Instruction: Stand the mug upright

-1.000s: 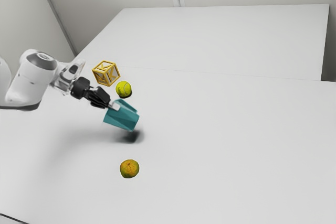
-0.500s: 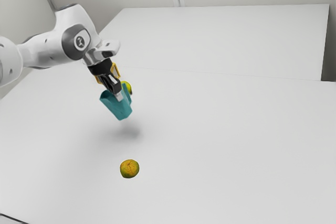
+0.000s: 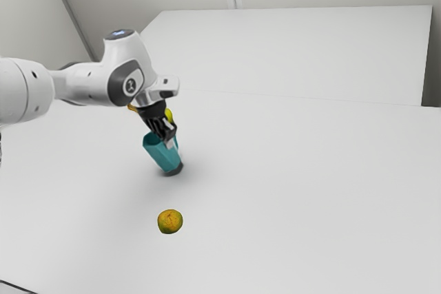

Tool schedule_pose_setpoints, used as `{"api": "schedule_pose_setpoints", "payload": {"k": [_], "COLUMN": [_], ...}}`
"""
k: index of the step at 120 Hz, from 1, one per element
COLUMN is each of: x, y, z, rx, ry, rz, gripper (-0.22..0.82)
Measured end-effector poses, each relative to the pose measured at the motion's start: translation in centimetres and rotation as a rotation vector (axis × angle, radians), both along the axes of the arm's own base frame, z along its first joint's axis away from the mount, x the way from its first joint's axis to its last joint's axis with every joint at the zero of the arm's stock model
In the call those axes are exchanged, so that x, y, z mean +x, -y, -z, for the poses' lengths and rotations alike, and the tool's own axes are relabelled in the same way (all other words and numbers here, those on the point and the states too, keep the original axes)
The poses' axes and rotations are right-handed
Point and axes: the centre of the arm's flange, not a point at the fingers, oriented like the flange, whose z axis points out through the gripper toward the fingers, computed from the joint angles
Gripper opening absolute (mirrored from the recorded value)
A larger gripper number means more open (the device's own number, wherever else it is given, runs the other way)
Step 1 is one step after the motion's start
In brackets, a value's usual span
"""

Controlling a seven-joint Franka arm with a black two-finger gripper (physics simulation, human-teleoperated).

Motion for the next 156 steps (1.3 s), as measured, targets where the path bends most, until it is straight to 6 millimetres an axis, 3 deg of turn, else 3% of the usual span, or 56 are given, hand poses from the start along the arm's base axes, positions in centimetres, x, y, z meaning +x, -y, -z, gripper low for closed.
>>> {"api": "schedule_pose_setpoints", "payload": {"k": [31,56,72,79,98,111,130,156], "x": [0.3,0.3,0.1,0.2,1.1,0.6,-1.0,-1.8], "y": [0.4,0.4,0.8,1.0,1.0,0.7,0.7,0.9], "z": [1.6,0.8,-3.1,-5.8,-13.9,-17.3,-19.8,-19.9], "rx": [0.004,-0.001,-0.007,-0.024,-0.055,-0.058,-0.052,-0.047], "ry": [-0.012,-0.001,0.059,0.085,0.126,0.108,0.074,0.029], "rz": [-0.053,-0.087,-0.104,-0.119,-0.14,-0.149,-0.154,-0.153], "gripper": [-0.16,0.27,0.42,0.47,0.54,0.57,0.59,0.6]}}
